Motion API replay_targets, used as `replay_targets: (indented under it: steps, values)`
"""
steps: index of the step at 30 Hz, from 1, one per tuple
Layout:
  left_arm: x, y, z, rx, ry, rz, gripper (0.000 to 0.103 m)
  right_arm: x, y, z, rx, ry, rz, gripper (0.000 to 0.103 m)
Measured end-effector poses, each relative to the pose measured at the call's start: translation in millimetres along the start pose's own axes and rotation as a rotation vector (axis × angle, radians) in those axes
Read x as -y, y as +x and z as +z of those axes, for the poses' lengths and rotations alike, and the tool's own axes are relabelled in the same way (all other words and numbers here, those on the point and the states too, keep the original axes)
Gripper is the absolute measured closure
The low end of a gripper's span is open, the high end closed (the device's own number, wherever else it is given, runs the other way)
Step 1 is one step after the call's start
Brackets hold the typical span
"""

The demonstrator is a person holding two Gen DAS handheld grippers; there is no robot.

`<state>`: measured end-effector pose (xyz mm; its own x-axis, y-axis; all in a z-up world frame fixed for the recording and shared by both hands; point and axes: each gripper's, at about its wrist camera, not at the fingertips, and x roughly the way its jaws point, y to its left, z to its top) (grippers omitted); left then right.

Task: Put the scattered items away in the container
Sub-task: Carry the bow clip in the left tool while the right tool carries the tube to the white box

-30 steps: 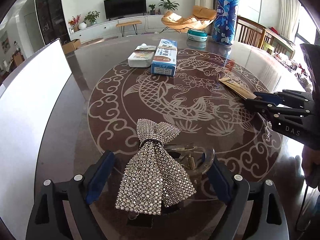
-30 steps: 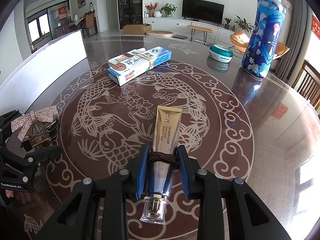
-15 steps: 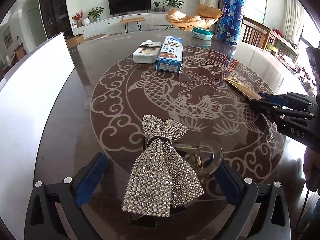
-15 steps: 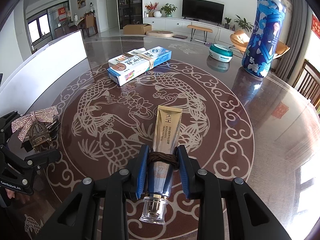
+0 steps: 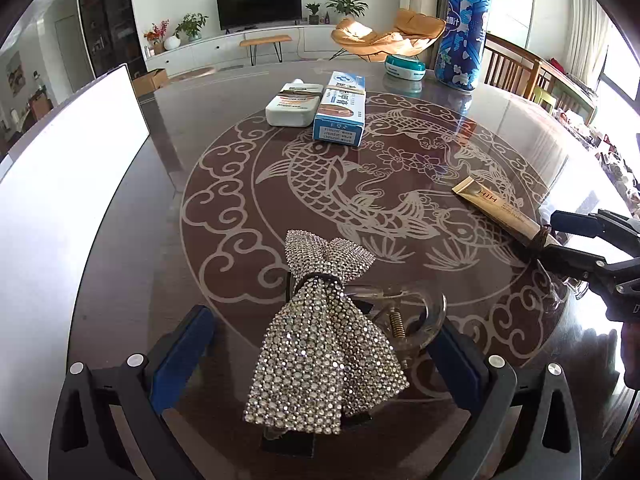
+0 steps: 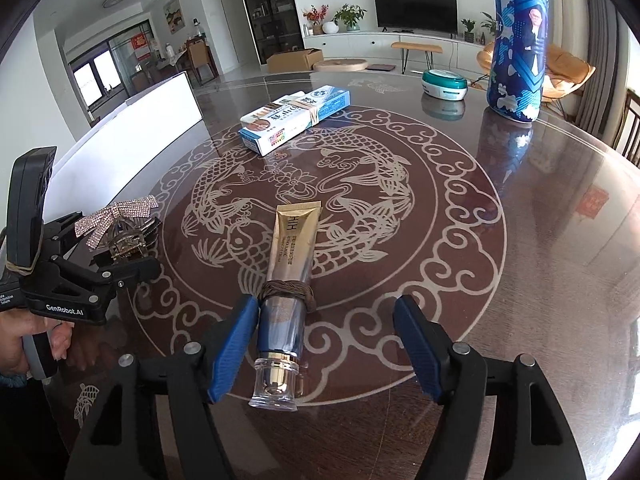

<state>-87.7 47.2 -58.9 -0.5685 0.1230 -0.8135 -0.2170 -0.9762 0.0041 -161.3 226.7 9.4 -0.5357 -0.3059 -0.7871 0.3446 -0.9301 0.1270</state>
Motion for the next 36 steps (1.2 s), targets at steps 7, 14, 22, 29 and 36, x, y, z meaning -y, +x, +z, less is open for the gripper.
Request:
replay_targets:
  steps: [7,14,22,29,36]
  values:
    - [-5,5,13,-0.075,0.096,-0.065,0.002,-25,14,11,-0.076,-0.148,0.002,0.032]
    - [-2,-15,7,-0.025,0.119,-0.103,0.055,-29,12,16,-0.111,-0.165,0.04,0.074]
    - [-9,-54,7,0.049,0.045,-0.116,0.055,-21,-13,17,-0.077,-0.032,0.123,0.074]
    - [-50,-118,12,0.16,-0.079,-0.128,0.055,-56,-48,60,0.009,-0.063,0.17,0.074]
    - [-161,-190,-2,0.217,-0.221,0.025,0.055,-171,-55,149,0.081,-0.223,0.327,0.074]
